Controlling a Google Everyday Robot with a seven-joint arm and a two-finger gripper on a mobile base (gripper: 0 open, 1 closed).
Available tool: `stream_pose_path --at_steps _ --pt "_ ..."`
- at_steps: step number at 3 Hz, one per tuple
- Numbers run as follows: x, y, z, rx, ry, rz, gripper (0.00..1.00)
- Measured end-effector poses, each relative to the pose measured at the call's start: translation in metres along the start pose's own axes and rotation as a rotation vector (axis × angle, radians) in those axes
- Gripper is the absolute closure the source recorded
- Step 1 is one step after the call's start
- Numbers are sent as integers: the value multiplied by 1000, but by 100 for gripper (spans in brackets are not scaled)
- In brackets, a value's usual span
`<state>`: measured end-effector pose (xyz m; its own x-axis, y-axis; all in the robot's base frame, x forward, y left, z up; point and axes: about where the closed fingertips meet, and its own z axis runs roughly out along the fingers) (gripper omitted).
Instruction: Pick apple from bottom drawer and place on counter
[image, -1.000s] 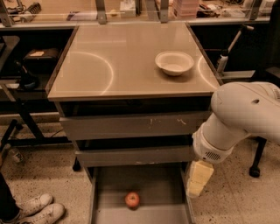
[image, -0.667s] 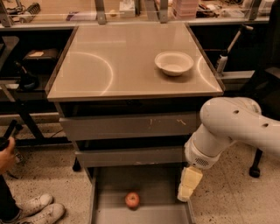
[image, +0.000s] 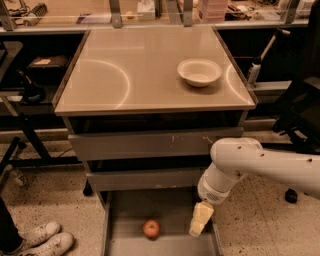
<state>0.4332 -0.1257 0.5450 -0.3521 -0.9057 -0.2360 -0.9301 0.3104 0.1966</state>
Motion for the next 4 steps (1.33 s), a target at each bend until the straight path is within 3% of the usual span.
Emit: stream_pose_path --at_steps 1,2,3,4 --pt "0 0 0 0 0 0 0" --pt "4 -7 37 -30 -34 17 0" --pt "4 -27 93 -66 -112 56 0" --pt "5 -38 151 -140 -179 92 0"
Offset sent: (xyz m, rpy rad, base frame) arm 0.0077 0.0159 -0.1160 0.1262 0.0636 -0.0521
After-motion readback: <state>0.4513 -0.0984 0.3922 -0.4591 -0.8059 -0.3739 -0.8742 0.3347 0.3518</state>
